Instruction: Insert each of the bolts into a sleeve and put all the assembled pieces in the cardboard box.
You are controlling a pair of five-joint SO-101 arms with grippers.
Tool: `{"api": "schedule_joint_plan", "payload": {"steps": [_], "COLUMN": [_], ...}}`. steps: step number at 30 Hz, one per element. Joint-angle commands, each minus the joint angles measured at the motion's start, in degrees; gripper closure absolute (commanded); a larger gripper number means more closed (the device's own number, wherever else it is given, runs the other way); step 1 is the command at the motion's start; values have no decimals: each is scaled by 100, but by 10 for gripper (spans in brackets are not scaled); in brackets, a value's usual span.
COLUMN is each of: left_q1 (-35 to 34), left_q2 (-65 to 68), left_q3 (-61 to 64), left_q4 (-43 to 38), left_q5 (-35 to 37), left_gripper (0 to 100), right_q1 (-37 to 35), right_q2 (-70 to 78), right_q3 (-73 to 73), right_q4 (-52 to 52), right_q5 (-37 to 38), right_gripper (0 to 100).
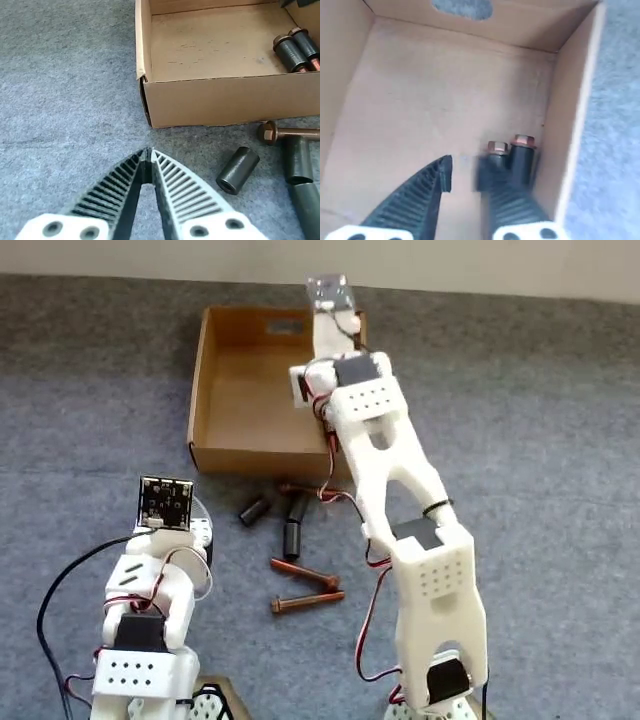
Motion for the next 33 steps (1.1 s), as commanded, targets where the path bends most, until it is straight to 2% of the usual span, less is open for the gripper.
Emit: {"api": "schedule_joint_plan", "payload": {"steps": [1,11,17,20,24,27,31,33], "left_q1": [101,101,101,57,-356,-910,-1279,-1279], "left_q2": [22,22,22,22,22,48,22,22], "left_q3": [127,127,127,-48,-699,-945,-760,-541], "left_q4": [-62,-79,-88,-26,905,1574,2233,2268], "left_q5": [-53,-53,-53,-114,-1231,-1600,-1688,-1688], "left_gripper": [990,990,990,990,990,990,990,990], "right_q1": [119,215,242,242,233,233,110,-4], "right_q2": [-75,-40,-75,-84,-110,-409,-1288,-1886], "right_q3": [-1007,-3213,-3978,-3978,-4004,-3934,-2862,-1974], "right_q4": [804,2818,3530,3530,3538,3538,3538,3530], "right_q5": [26,53,53,44,26,35,35,44], "right_gripper": [991,994,994,994,994,994,994,994]}}
